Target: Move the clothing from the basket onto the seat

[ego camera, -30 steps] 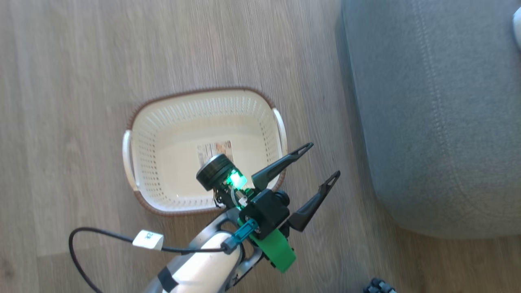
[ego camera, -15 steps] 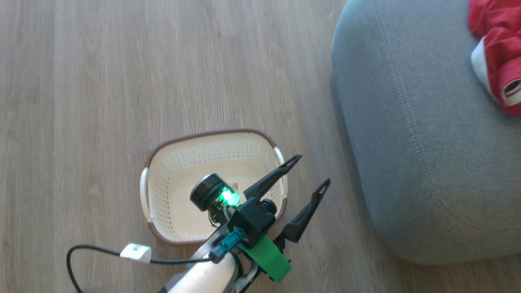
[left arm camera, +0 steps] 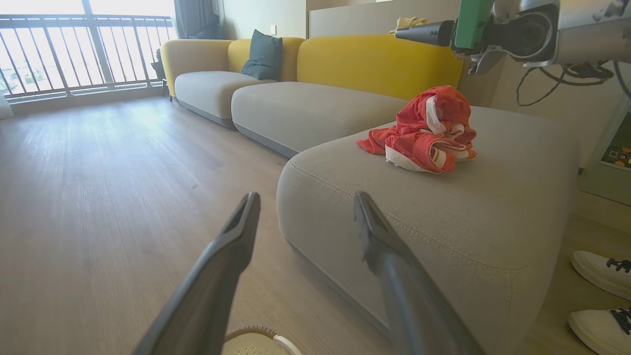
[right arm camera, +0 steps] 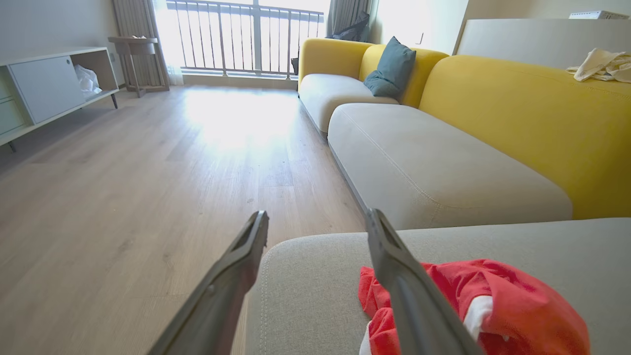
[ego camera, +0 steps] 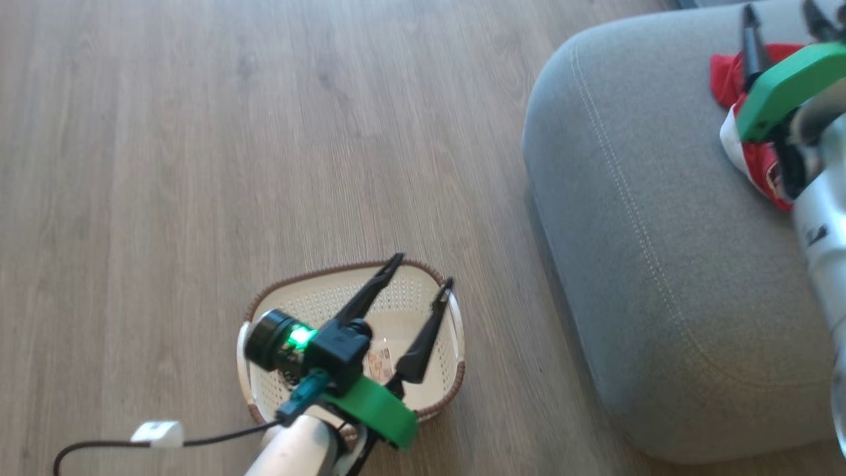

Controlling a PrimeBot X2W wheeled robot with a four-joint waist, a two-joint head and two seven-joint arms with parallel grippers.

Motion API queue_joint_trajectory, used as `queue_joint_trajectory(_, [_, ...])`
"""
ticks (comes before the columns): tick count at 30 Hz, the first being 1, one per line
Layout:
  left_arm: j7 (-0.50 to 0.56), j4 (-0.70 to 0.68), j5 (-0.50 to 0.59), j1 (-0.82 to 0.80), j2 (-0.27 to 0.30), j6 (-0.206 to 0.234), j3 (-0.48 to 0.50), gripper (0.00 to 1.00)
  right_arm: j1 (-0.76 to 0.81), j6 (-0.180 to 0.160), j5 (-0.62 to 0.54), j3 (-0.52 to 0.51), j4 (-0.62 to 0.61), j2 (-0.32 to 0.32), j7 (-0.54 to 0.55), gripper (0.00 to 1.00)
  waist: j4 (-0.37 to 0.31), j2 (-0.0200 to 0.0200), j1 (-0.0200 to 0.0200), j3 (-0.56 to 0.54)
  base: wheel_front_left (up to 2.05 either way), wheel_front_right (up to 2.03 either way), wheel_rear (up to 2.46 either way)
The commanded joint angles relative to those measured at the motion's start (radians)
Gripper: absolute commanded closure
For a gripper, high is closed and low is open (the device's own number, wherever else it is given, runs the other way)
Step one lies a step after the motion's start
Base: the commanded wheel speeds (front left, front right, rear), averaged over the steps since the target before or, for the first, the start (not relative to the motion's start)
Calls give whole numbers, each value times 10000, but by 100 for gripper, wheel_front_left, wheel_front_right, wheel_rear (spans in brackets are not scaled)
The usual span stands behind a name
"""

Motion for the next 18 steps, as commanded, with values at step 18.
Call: queue_joint_trajectory(18, [-51, -755, -333, 672, -91, 628, 2909, 0, 4752, -4, 3061, 1359, -7825, -1231, -367, 0, 1221, -1, 1, -948, 0, 0, 0])
